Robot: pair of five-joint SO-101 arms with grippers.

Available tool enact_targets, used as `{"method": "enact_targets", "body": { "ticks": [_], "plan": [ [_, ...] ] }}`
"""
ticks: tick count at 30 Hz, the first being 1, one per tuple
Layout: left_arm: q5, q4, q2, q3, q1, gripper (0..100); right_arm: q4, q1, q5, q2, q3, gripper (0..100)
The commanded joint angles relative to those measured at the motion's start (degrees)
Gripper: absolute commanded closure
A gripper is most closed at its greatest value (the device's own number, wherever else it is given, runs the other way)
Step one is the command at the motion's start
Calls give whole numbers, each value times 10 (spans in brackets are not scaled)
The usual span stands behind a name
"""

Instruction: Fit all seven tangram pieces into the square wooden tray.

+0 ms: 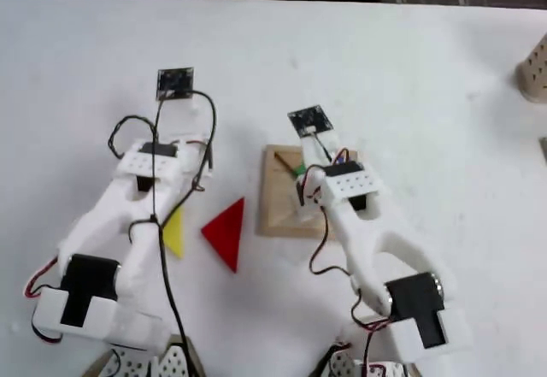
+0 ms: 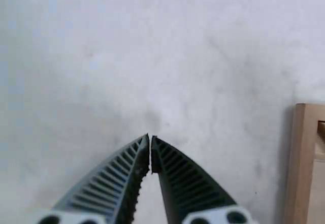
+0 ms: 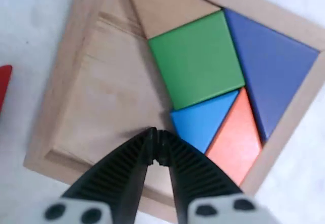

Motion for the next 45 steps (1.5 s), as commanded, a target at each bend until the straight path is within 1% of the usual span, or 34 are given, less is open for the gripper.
{"method": "enact_targets", "body": {
  "ticks": [1, 10, 15, 17, 22, 25, 29, 34, 36, 37, 40, 45],
  "plan": [
    [2, -13, -5, -26, -5, 977, 25, 18, 7, 0, -46, 981],
    [2, -13, -5, -26, -5, 977, 29, 24, 6, 0, -51, 981],
    [2, -13, -7, -27, -6, 977, 43, 20, 4, -47, -38, 981],
    [5, -11, -16, -30, -26, 977, 42, 20, 2, -71, -23, 981],
    [6, -7, -88, -25, -123, 977, 40, 10, 1, -95, -8, 981],
    [4, 25, -109, -25, -167, 977, 40, 0, 0, -88, -8, 981],
    [5, 81, -113, -6, -196, 977, 40, -11, -28, -86, -8, 981],
    [3, 200, -119, -3, -244, 976, 41, -12, -25, -90, -7, 981],
    [0, 224, -118, 4, -267, 976, 41, -12, -25, -90, -7, 981],
    [-11, 224, -118, 11, -276, 976, 42, -12, -25, -90, -7, 981],
    [-59, 186, -121, 32, -298, 977, 42, -12, -25, -87, -7, 981],
    [-67, 128, -117, 68, -300, 977, 44, -27, -25, -86, -6, 981]
  ]
}}
